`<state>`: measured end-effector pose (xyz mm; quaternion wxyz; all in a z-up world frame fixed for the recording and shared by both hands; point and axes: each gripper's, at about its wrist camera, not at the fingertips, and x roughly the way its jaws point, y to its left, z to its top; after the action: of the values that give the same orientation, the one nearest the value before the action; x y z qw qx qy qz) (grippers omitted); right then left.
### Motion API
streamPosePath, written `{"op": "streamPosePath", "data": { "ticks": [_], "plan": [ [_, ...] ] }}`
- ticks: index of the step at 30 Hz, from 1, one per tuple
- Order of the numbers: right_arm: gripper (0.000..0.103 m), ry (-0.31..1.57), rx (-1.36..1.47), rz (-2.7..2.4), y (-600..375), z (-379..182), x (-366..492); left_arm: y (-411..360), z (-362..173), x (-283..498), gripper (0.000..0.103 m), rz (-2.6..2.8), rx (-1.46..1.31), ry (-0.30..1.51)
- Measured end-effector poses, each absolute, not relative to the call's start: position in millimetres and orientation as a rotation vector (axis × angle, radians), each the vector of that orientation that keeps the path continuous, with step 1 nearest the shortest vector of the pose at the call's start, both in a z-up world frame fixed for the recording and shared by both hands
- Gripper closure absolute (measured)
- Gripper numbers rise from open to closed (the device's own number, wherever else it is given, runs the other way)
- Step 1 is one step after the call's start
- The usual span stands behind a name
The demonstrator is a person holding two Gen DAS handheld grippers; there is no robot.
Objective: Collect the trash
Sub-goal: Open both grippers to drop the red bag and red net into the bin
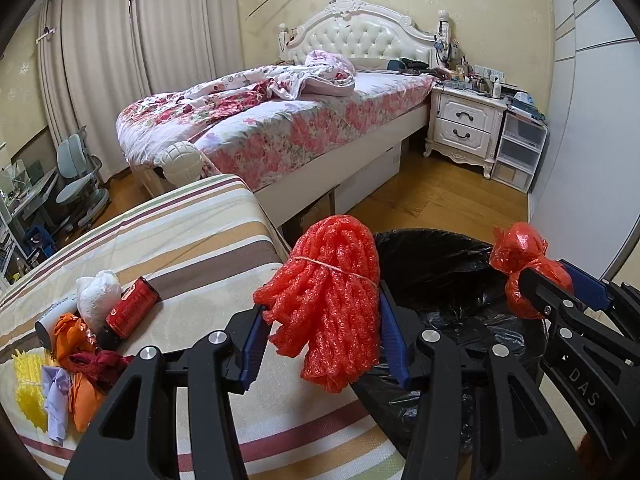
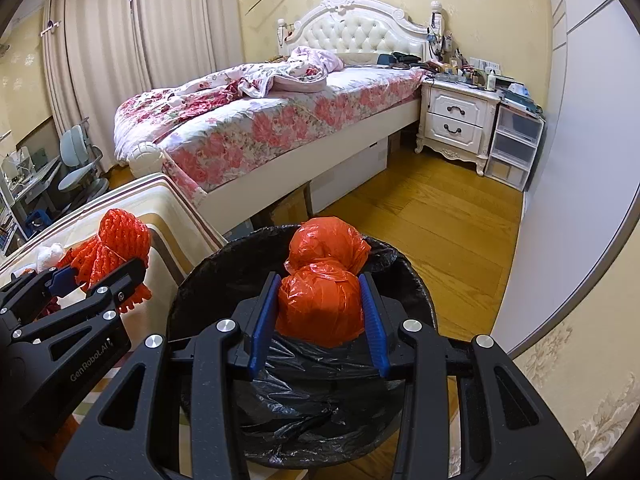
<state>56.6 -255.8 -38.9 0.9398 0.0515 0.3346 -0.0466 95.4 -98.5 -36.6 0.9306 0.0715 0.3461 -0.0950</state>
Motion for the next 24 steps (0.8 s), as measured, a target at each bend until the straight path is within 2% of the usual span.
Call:
{"op": "streamPosePath", "data": {
  "ticks": [11,12,14,16,24],
  "plan": [
    [0.063,0.692,0.115,-0.108,-262.0,-41.4,65.3,-105.9,-41.2,104.2,0.052,-0.198,0.152,0.729],
    [0.063,0.69,0.114,-0.112,-262.4,-41.6,65.4,-106.9,-41.4,104.6,0.048,-0.2,0.153,0.729],
    [0.059,0.695,0.114,-0.114,-263.3,-42.7,66.1,-107.1,-40.6,106.4,0.034,-0.2,0.152,0.725],
    [0.053,0.689,0.115,-0.123,-264.2,-42.8,65.5,-106.9,-39.5,104.5,0.03,-0.204,0.145,0.718],
    [0.052,0.679,0.112,-0.142,-264.7,-39.0,59.8,-102.0,-38.0,105.5,0.022,-0.175,0.148,0.716]
  ]
}}
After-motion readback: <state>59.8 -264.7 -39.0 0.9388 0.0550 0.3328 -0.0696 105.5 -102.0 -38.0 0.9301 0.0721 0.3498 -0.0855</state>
